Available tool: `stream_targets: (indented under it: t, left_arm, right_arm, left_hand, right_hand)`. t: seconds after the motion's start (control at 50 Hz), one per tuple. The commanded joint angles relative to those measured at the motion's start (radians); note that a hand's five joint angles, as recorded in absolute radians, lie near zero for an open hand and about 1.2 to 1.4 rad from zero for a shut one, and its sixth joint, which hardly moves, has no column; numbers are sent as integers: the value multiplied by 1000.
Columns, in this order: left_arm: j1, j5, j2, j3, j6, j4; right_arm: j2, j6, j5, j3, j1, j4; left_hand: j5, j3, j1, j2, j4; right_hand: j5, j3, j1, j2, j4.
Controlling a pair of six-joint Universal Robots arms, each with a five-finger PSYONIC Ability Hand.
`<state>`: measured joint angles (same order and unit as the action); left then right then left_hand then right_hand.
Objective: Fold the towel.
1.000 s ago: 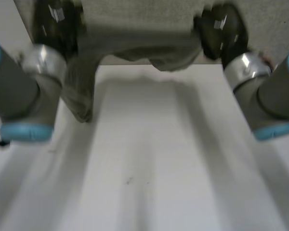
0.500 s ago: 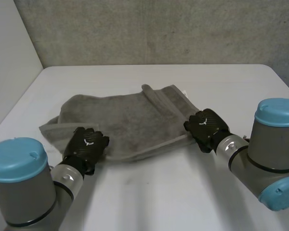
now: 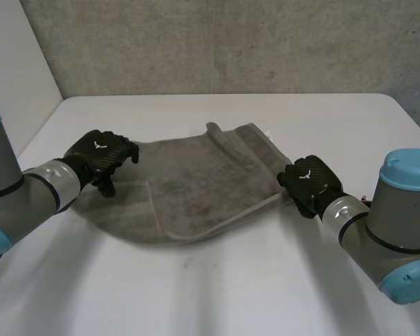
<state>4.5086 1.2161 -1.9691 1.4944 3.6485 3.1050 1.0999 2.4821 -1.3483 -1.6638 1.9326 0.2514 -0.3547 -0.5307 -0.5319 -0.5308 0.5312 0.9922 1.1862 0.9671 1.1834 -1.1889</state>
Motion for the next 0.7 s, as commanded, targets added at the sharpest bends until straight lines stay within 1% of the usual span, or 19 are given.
stream_targets:
  t: [0.02, 0.14, 0.3, 0.48, 0.54, 0.58, 0.6, 0.62, 0.7]
  left_arm:
    - [-3, -18, -134, -91, 1, -26]
    - [-20, -20, -224, -147, 2, -23]
    - [-37, -18, -313, -221, 2, -26]
    - [-46, -18, -340, -244, 4, -28]
    - [-46, -18, -346, -246, 36, -32]
    - [-46, -13, -361, -247, 94, -42]
    - [-46, -13, -361, -247, 94, -42]
    - [-46, -10, -366, -247, 122, -49]
    - [-46, -4, -372, -249, 154, -65]
  right_arm:
    - [-26, -49, 0, -10, 11, -1]
    - [-38, -86, 0, -20, 12, -1]
    - [-46, -89, 0, -25, 12, -1]
    - [-48, -89, 0, -25, 12, -1]
    - [-48, -89, 0, -25, 12, -1]
    - [-48, -89, 8, -27, 12, -1]
    - [-48, -89, 8, -27, 12, -1]
    - [-48, -89, 11, -27, 12, -1]
    - [-48, -91, 12, -27, 12, -1]
  left_hand:
    - [-119, -117, -116, -117, 117]
    - [-101, -100, -99, -100, 99]
    - [-66, -65, -63, -64, 64]
    - [-45, -44, -43, -44, 43]
    - [-45, -44, -43, -44, 43]
    - [-57, -56, -54, -55, 55]
    - [-57, -56, -54, -56, 55]
    - [-57, -56, -54, -56, 55]
    - [-57, -56, -54, -56, 55]
  right_hand:
    - [229, 210, 429, 213, -207]
    - [229, 210, 429, 213, -207]
    - [229, 210, 429, 213, -207]
    - [229, 210, 429, 213, -207]
    - [229, 210, 429, 213, -207]
    - [229, 210, 429, 213, -207]
    - [229, 210, 429, 213, -207]
    - [229, 210, 429, 213, -207]
    - [229, 210, 429, 213, -207]
